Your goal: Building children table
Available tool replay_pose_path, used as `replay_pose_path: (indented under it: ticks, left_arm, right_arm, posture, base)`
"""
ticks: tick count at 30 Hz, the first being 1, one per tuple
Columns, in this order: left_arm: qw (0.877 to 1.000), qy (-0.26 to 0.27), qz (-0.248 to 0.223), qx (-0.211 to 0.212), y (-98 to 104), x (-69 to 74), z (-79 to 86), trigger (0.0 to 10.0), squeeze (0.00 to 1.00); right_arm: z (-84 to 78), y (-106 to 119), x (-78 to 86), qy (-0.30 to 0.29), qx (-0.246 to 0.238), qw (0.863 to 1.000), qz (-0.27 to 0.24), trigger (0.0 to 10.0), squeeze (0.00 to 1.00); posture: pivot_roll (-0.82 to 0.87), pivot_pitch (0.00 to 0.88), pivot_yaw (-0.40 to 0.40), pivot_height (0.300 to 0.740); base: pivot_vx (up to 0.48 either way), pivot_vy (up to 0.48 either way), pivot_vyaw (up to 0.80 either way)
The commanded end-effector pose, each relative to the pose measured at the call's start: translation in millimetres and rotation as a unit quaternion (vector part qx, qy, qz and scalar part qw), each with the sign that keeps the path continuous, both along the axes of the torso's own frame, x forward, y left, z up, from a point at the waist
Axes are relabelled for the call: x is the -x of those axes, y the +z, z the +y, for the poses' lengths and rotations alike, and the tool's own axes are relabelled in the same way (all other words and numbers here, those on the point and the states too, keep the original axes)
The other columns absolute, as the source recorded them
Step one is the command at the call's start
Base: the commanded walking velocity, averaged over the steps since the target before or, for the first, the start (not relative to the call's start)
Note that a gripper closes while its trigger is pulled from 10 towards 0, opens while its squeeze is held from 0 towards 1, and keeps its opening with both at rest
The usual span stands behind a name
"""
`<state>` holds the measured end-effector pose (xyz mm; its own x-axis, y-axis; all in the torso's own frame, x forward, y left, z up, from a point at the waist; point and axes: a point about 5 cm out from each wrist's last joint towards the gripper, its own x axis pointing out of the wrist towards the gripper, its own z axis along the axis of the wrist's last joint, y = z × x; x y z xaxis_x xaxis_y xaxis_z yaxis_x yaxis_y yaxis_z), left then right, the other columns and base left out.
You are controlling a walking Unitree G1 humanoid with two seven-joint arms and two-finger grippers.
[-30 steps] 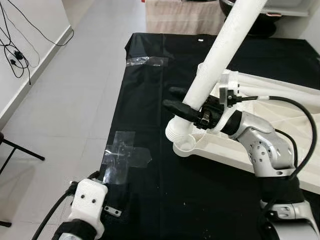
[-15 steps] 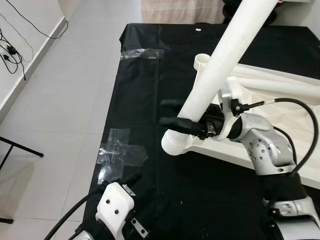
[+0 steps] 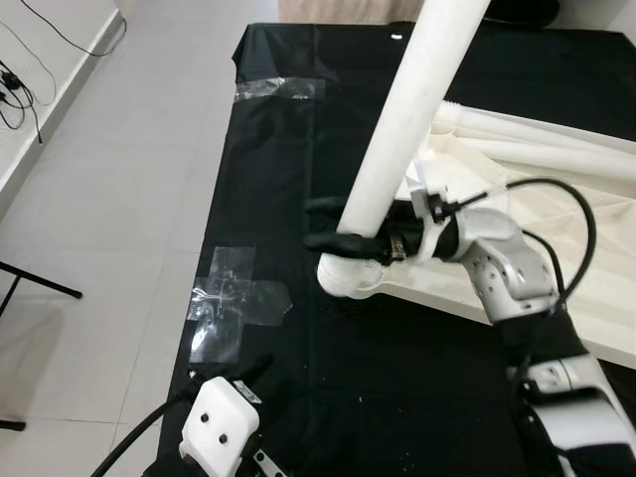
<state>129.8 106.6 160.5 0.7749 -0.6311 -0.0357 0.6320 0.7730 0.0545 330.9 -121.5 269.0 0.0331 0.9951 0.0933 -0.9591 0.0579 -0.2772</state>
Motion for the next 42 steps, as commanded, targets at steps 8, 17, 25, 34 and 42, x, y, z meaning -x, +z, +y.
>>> replay_pose_path:
  ticks: [8,17,25,34,42]
  left_arm:
    - [1.000,-0.009,-0.001,0.005,3,7.5,-1.5,10.0,0.00]
    - [0.999,-0.031,0.008,0.016,4,13.8,-3.9,10.0,0.00]
    - [0.999,-0.043,0.018,0.024,9,24.8,-3.6,10.0,0.00]
    - [0.998,-0.050,0.028,0.031,12,31.7,-4.7,10.0,0.00]
    - [0.997,-0.053,0.034,0.038,14,37.2,-6.3,10.0,0.00]
  right_arm:
    - [-18.2,7,4.0,0.038,0.038,0.998,-0.014,10.0,0.00]
    - [-20.2,11,5.5,0.067,0.056,0.996,-0.022,10.0,0.00]
    - [-10.2,16,8.7,0.100,0.068,0.992,-0.039,10.0,0.00]
    - [-5.8,22,8.8,0.120,0.090,0.987,-0.048,10.0,0.00]
    - [1.8,27,22.0,0.168,0.145,0.973,-0.058,10.0,0.00]
  posture:
    - [0.10,0.369,-0.044,0.740]
    - [0.10,0.399,-0.029,0.740]
    - [0.11,0.430,-0.022,0.740]
    - [0.11,0.445,-0.025,0.740]
    - [0.10,0.460,-0.029,0.740]
  base:
    - [0.000,0.000,0.00]
    - [0.000,0.000,0.00]
    - [0.000,0.000,0.00]
    - [0.000,0.000,0.00]
    - [0.000,0.000,0.00]
